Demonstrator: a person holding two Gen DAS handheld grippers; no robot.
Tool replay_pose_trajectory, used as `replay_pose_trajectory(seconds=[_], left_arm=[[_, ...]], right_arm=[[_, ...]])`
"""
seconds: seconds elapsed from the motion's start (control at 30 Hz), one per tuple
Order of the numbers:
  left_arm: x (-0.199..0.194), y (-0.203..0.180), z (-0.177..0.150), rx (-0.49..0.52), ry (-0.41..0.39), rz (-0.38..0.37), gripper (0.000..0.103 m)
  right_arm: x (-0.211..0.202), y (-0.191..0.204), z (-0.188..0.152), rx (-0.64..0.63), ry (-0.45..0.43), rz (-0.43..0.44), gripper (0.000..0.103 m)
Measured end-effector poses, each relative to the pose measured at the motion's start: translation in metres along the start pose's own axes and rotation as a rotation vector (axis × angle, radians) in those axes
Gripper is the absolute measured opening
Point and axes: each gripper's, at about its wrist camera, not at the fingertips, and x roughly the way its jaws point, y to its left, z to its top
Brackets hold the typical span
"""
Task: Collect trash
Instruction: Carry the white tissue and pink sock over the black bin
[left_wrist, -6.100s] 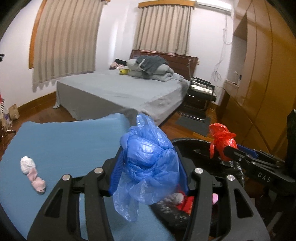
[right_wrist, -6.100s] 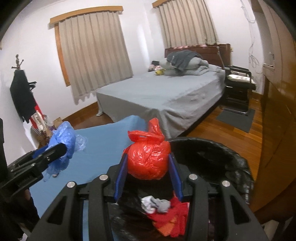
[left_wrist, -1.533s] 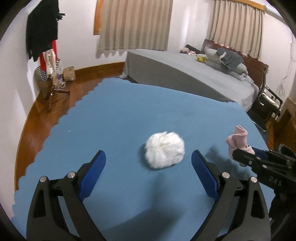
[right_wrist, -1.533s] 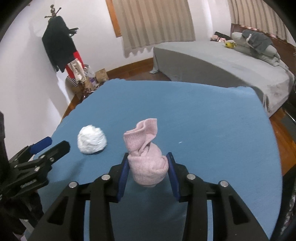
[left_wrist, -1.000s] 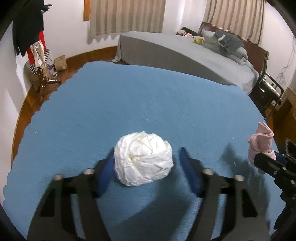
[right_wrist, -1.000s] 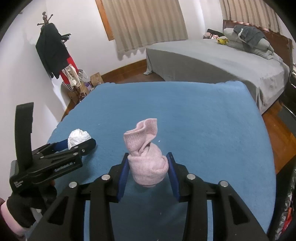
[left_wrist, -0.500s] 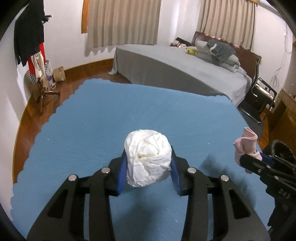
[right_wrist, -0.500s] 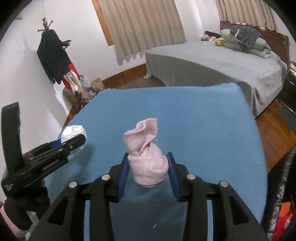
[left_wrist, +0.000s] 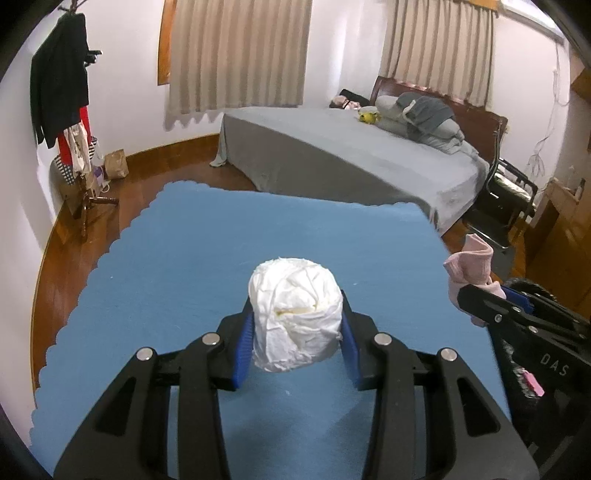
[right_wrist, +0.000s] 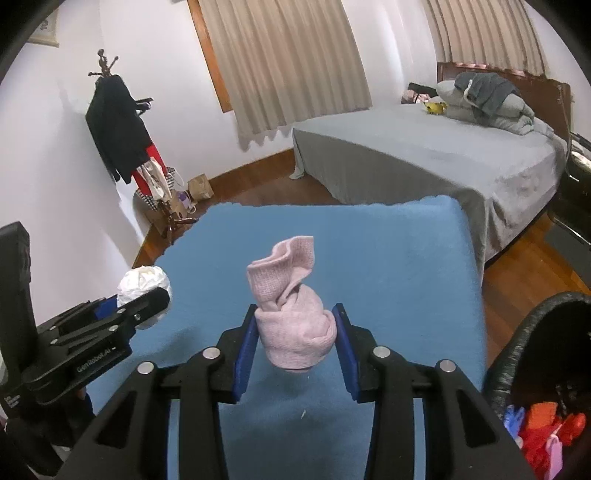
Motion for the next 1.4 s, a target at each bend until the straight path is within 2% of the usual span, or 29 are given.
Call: replay_pose_trajectory(seconds=[0.77,1.4], left_arm=[[-0.086,-0.086,-0.02,0.048,-0.077,-0.103,0.039],[-0.126,-0.166,-0.028,0.147,-0.128,-0.201,0.039]], right_arm=[[-0.122,-0.033,-0.025,0.01,-0.097,-0.049,0.04],[-0.189,-0.085,-0.041,0.077,-0.179,-0.15,0.04]])
